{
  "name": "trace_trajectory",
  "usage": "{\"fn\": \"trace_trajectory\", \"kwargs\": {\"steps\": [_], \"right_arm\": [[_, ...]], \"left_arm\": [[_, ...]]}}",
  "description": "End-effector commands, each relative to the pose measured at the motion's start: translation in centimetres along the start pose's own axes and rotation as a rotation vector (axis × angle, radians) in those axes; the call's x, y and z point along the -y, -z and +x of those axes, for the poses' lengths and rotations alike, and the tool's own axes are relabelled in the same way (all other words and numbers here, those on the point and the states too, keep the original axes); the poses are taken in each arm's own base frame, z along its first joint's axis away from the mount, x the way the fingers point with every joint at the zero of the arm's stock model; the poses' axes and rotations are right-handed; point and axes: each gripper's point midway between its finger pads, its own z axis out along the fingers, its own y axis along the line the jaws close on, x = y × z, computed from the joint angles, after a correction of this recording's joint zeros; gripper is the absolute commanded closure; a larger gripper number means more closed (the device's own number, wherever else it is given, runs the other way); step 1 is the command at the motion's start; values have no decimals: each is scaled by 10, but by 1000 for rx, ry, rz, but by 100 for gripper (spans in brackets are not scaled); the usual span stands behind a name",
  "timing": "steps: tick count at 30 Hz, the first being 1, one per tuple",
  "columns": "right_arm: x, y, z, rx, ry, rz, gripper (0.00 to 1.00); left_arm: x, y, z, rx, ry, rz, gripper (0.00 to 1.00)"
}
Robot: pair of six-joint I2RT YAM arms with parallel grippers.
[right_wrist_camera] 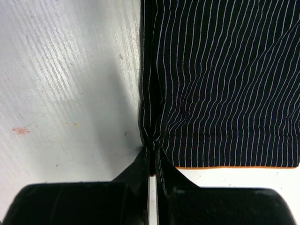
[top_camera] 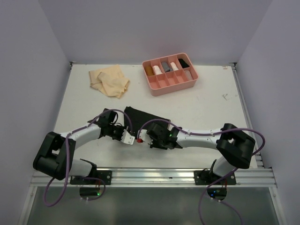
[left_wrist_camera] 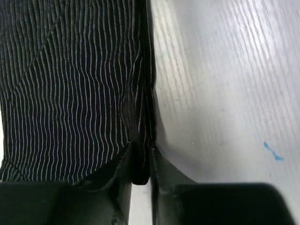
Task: Roll the underwear
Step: Fold the underwear
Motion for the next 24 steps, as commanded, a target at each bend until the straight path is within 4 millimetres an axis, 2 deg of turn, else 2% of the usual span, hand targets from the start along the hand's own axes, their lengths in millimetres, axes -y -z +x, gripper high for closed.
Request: {"fn": "trace_trajectory", "kwargs": {"steps": [1,2,3,4,5,6,8,9,12,15,17,18,19,20,21,22,24], "right_arm": [[-29,-2,2,12,0,-150,100],[-27,1,-4,23,0,-149,100],[-32,4,-4,17,-4,-177,100],[-33,7,-8,25,-10,-194,100],[-36,13,-21,57,-29,-225,100],[-39,17,-26,71,-38,-251,100],[-48,29,-36,85,-81,-320,100],[-62,37,-39,95,-92,-402,100],[-77,51,-46,115,-144,-502,100],[-83,61,-52,148,-240,-600,100],[-80,65,-52,161,-335,-644,100],[-64,64,-57,211,-400,-643,100],[-61,71,-61,253,-445,-687,100],[-60,72,-59,259,-514,-719,100],[-41,70,-63,307,-583,-712,100],[-40,73,-66,327,-615,-754,100],[-24,71,-68,351,-711,-770,100]], "left_arm": [[12,1,6,-45,-19,121,81],[13,4,9,-62,-30,153,86],[31,6,10,-67,17,233,92],[33,9,8,-61,25,255,100],[25,14,3,-37,42,246,100],[36,21,-1,-20,71,291,100],[30,32,-11,17,89,294,100],[40,39,-17,32,113,342,100],[45,53,-34,68,161,424,100],[39,64,-44,96,250,494,100],[29,67,-44,93,363,508,100],[25,63,-40,88,411,520,100],[10,63,-39,82,413,496,100],[5,63,-37,75,439,493,100],[0,58,-34,74,469,503,100],[-19,56,-34,74,477,476,100],[-31,47,-31,76,580,487,100]]}}
